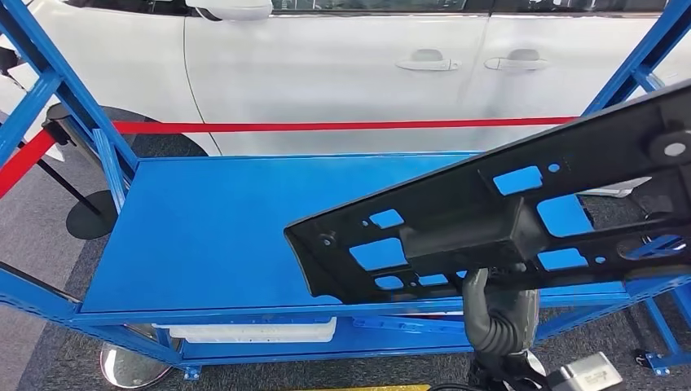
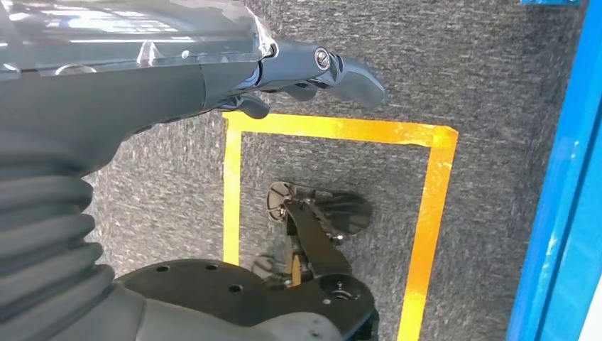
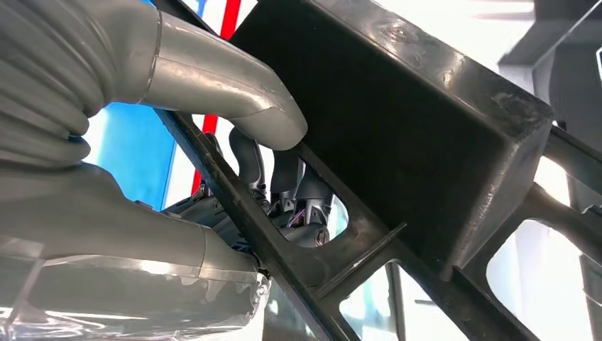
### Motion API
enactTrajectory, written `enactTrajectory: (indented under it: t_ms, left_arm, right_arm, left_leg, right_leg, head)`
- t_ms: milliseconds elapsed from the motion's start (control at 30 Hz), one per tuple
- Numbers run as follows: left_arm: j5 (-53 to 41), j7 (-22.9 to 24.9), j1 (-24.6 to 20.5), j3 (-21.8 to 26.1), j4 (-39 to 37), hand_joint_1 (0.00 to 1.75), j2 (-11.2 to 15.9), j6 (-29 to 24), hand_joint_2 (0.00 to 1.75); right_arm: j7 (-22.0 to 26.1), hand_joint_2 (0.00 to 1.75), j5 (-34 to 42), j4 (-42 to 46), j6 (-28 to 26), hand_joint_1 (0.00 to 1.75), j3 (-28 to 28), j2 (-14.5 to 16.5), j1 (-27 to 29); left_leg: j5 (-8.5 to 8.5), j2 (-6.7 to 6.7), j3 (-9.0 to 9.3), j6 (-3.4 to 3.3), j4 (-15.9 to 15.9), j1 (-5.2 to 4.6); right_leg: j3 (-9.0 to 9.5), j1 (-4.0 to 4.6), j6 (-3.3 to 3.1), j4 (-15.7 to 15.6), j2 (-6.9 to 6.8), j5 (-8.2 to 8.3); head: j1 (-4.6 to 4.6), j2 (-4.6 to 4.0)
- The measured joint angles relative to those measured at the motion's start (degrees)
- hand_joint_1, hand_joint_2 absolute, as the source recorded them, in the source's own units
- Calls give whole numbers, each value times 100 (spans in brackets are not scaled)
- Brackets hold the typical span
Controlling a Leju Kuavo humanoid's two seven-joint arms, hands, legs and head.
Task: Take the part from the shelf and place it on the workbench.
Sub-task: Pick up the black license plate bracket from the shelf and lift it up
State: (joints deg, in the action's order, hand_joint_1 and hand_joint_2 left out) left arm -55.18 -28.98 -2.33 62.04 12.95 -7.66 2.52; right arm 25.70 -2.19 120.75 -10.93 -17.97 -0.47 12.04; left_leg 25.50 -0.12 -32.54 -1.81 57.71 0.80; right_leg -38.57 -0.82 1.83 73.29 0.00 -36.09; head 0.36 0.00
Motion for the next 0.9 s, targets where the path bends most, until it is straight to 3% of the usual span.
enactTrajectory:
  t_ms: [33,100,167,300,333,400,467,500,533,567,633,700,800,833,867,900]
  left_arm:
    - [1,0,5,11,0,0,-5,-2,175]
    - [5,-1,8,43,-1,0,-22,-7,175]
    - [13,-2,6,79,0,0,-37,-12,175]
    - [39,2,14,133,1,0,-46,-14,175]
    - [47,6,17,145,1,0,-48,-14,175]
    - [54,16,16,173,1,0,-49,-13,175]
    - [55,26,13,198,1,0,-50,-11,175]
    - [55,29,12,208,1,0,-52,-11,175]
    - [55,32,11,217,1,0,-54,-11,175]
    - [55,33,7,225,1,0,-55,-11,175]
    - [56,34,-13,239,3,0,-55,-11,175]
    - [58,37,-32,245,8,0,-55,-11,175]
    - [59,44,-21,254,10,0,-63,-10,175]
    - [58,46,-18,256,10,0,-68,-8,175]
    - [58,49,-18,257,10,0,-73,-6,175]
    - [59,51,-21,258,11,0,-78,-4,175]
  right_arm:
    - [78,175,-68,34,-14,175,-2,20,92]
    - [212,175,-148,105,-12,175,-21,59,233]
    - [319,175,-192,166,-9,175,-70,99,341]
    - [432,175,-228,211,-2,175,-191,169,535]
    - [450,175,-226,212,5,175,-220,183,561]
    - [472,175,-223,213,15,175,-269,207,603]
    - [478,175,-220,213,15,175,-302,217,643]
    - [480,175,-219,213,15,175,-315,218,659]
    - [484,175,-219,213,16,175,-327,221,671]
    - [488,175,-218,213,17,175,-337,225,682]
    - [499,175,-218,213,17,175,-350,236,702]
    - [508,175,-216,213,14,175,-358,245,723]
    - [525,175,-196,213,4,175,-367,249,768]
    - [535,175,-189,215,-3,175,-366,250,791]
    - [544,175,-184,216,-10,175,-364,250,811]
    - [551,175,-182,218,-15,175,-363,250,827]
  left_leg:
    - [0,-1,-16,0,17,-1]
    - [1,-7,-40,13,55,-2]
    - [-3,-17,-64,69,91,-22]
    - [-26,-26,-108,219,110,-29]
    - [80,-24,-148,250,200,-22]
    - [534,-19,-332,301,718,-7]
    - [994,-18,-543,331,1451,-6]
    - [1093,-18,-548,335,1644,-6]
    - [1084,-17,-431,327,1603,-7]
    - [983,-17,-188,307,1317,-10]
    - [762,-16,432,237,432,-32]
    - [653,-18,715,164,-62,-73]
    - [490,-4,654,68,-134,-95]
    - [410,10,614,25,-160,-81]
    - [325,26,552,-12,-187,-63]
    - [250,43,475,-41,-196,-52]
  right_leg:
    - [57,-3,-1,-79,-1,96]
    - [444,-9,-23,-779,-1,449]
    - [752,8,-64,-1382,5,674]
    - [734,26,-200,-1512,3,798]
    - [705,16,-251,-1527,-7,840]
    - [612,8,-331,-1540,-31,929]
    - [472,25,-358,-1520,-42,1017]
    - [395,34,-359,-1502,-45,1063]
    - [316,43,-354,-1481,-45,1107]
    - [244,50,-346,-1460,-44,1150]
    - [137,68,-314,-1427,-43,1239]
    - [97,70,-249,-1426,-50,1328]
    - [96,46,-137,-1483,-47,1450]
    - [70,42,-109,-1443,-34,1366]
    - [19,39,-87,-1308,-18,1171]
    - [-54,26,-67,-1057,-5,871]
  head:
    - [1,0]
    - [2,0]
    - [-2,0]
    - [-7,0]
    - [-15,0]
    - [-33,0]
    - [-42,0]
    - [-41,0]
    - [-42,0]
    - [-42,0]
    - [-40,1]
    - [-31,1]
    - [-28,0]
    - [-24,0]
    - [-14,0]
    - [-5,0]
